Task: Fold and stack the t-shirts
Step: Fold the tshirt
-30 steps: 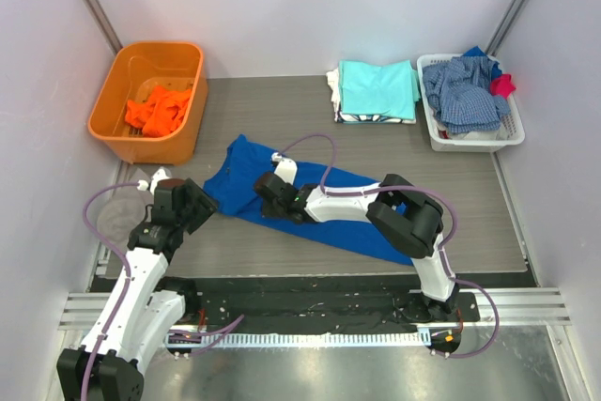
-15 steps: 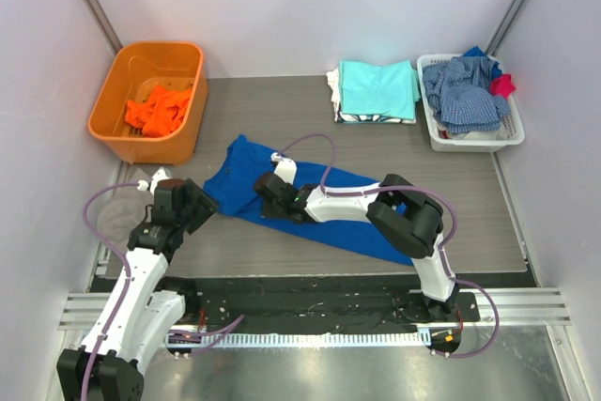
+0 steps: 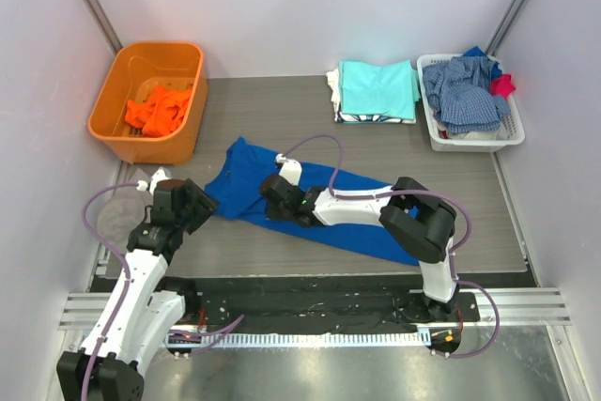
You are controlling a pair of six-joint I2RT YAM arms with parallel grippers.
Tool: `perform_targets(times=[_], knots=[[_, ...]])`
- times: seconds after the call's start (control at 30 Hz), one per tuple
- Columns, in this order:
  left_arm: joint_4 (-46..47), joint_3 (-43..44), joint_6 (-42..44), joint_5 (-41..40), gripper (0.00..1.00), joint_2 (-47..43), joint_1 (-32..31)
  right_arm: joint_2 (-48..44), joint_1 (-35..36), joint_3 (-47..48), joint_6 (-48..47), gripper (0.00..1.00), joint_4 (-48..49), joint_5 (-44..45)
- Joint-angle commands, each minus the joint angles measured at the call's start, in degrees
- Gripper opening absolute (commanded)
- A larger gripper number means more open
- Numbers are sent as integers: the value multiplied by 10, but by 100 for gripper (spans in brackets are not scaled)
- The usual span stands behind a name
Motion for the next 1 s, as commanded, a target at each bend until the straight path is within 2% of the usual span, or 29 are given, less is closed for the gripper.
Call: perform_targets(times=[0.0,0.3,0.43,0.67,0.8,0.93,0.97], knots=[[-7,4,0,-5,60,-11,0,-41,11,-14,3,1,6,17],[-12,8,1,-4,60,-14,0,-41,16,-20,4,1,6,18],[-13,9,0,-5,60,-15,-1,-38,17,-17,6,9,7,16],[-17,8,0,-7,60,-17,-1,-34,17,-15,4,14,10,15],[-17,7,0,-8,60,-18,-1,-33,17,-15,3,14,12,15],[-17,6,1,-8,60,-17,-1,-34,16,-15,2,1,14,16],[-18,6,1,-8,60,-18,-1,-35,17,-15,1,1,15,15]])
